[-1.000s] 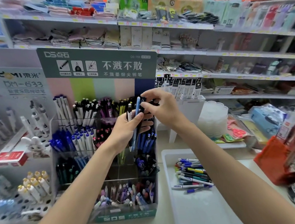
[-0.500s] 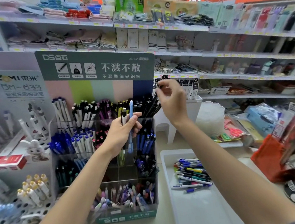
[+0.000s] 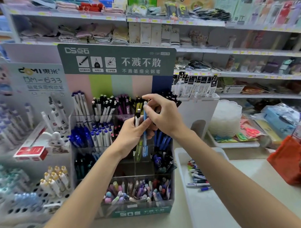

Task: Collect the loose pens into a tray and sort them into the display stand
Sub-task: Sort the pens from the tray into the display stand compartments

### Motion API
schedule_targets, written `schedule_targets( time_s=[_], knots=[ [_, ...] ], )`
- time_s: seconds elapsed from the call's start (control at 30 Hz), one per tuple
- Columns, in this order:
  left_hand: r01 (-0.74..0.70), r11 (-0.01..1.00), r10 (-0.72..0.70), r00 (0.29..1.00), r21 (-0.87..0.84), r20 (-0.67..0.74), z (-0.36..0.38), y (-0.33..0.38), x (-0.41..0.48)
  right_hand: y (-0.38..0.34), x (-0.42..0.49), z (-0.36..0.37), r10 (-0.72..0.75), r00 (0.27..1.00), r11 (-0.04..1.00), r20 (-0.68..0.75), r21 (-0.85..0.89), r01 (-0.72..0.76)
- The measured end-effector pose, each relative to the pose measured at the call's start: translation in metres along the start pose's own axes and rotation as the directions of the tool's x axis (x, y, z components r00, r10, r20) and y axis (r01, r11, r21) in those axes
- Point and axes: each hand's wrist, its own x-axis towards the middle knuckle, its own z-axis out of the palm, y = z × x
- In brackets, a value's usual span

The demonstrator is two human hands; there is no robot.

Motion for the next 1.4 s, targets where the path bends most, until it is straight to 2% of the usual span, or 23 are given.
schedule_targets(
  time_s=[0.07,0.17,0.27,0.4,0.6,0.7,0.8,1.0,1.1,1.17,1.23,1.3,1.4],
  knots=[
    [0.009,1.000,-0.009,1.000,0.017,-0.007,-0.013,-0.002,-0.006,-0.006,-0.001,0.011,0.053,0.998,0.997,0.040,0.053,-0.055],
    [0.031,0.999,-0.031,0.999,0.023,-0.008,-0.034,-0.005,-0.016,-0.016,-0.001,0.029,0.039,0.997,0.997,0.074,0.059,-0.044],
    [0.021,0.999,-0.019,0.997,0.025,-0.076,-0.054,-0.005,-0.024,-0.023,-0.003,0.041,0.059,0.997,0.992,-0.055,0.111,-0.053],
    [-0.036,0.977,0.082,0.974,0.209,-0.212,-0.084,-0.013,-0.042,-0.025,-0.019,0.055,0.078,0.983,0.987,-0.165,0.154,-0.052],
    [0.001,0.985,0.019,0.993,0.172,-0.115,-0.105,-0.026,-0.065,-0.028,-0.064,0.095,0.084,0.976,0.990,-0.203,0.125,-0.059],
    [0.071,0.997,-0.068,0.991,0.016,-0.114,-0.112,-0.030,-0.078,-0.026,-0.082,0.113,0.078,0.982,0.995,-0.170,0.077,-0.066],
    [0.097,0.993,-0.106,0.977,-0.060,-0.184,-0.117,-0.033,-0.090,-0.019,-0.099,0.130,0.099,0.990,0.995,-0.104,0.005,-0.099],
    [0.155,0.988,-0.151,0.955,-0.006,-0.255,-0.131,-0.041,-0.098,-0.009,-0.124,0.150,0.152,0.975,0.977,0.160,-0.176,-0.123],
    [0.130,0.991,-0.121,0.954,0.012,-0.276,-0.134,-0.040,-0.100,-0.014,-0.115,0.145,0.047,0.995,0.980,0.088,-0.197,-0.029],
    [0.103,0.993,-0.081,0.954,0.062,-0.287,-0.135,-0.038,-0.098,-0.025,-0.100,0.138,0.018,1.000,0.989,-0.009,-0.147,-0.019],
    [0.080,0.992,-0.049,0.957,0.098,-0.286,-0.134,-0.035,-0.092,-0.038,-0.081,0.131,0.047,0.996,0.999,-0.077,-0.025,-0.049],
    [0.057,0.995,-0.029,0.955,0.085,-0.296,-0.131,-0.030,-0.086,-0.051,-0.064,0.126,0.075,0.995,0.994,-0.061,0.088,-0.070],
    [0.007,0.994,0.025,0.955,0.106,-0.296,-0.127,-0.021,-0.076,-0.061,-0.047,0.124,0.064,0.998,0.992,0.017,0.109,-0.065]
  ],
)
